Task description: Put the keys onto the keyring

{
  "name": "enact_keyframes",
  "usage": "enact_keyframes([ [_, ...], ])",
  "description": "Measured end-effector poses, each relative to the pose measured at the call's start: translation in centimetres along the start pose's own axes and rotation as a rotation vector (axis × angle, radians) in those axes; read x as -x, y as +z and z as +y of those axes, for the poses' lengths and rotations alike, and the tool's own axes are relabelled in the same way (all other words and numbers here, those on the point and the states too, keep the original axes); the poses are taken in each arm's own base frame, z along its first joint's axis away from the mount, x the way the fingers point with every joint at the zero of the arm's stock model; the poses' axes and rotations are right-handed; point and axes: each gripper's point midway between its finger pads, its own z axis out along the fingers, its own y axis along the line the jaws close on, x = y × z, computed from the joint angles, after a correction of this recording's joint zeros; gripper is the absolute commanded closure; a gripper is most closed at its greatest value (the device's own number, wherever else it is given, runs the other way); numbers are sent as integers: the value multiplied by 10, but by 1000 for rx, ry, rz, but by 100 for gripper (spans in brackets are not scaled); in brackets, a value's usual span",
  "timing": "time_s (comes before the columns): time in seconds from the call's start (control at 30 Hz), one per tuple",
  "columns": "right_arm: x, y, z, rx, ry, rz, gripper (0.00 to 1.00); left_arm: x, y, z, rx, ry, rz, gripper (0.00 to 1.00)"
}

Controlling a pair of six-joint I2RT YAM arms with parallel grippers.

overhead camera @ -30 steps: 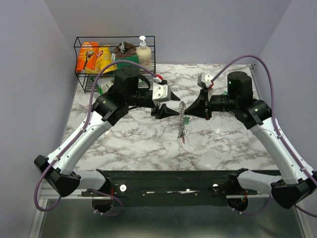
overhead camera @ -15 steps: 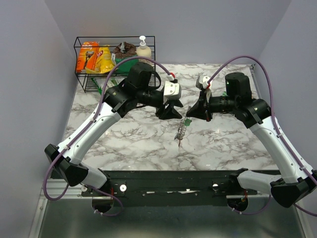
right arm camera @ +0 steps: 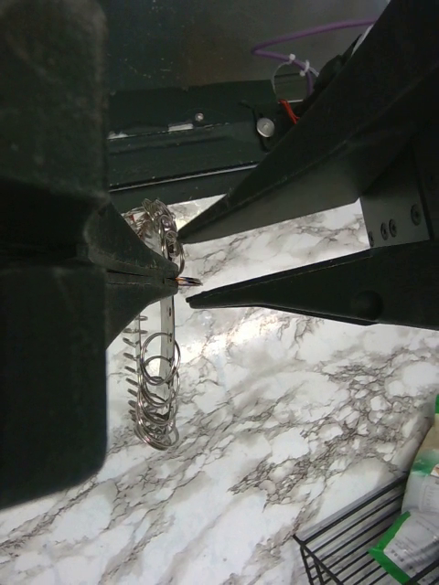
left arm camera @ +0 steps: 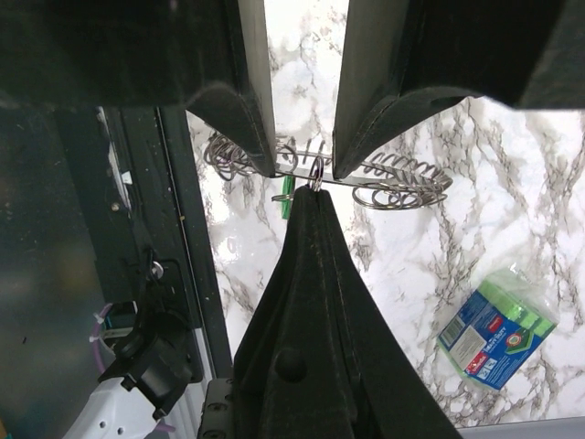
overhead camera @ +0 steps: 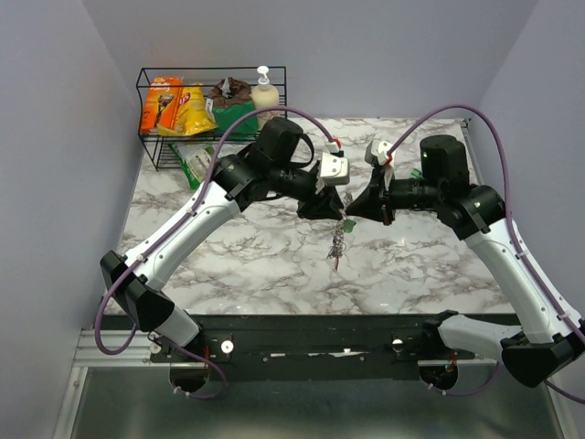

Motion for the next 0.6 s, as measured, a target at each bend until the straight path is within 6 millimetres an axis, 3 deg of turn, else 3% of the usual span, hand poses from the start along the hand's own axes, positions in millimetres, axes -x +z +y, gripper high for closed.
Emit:
enact_keyframes([
  [0.17, 2, -3, 2, -3, -9, -7, 99, -3, 2, 3, 8, 2, 12, 73],
  [0.3, 2, -3, 2, -3, -8, -7, 99, -6, 4, 5, 12, -2, 22, 65],
  [0.6, 0, -2, 2, -2, -4, -3, 99, -7, 6, 11, 32, -5, 31, 66],
])
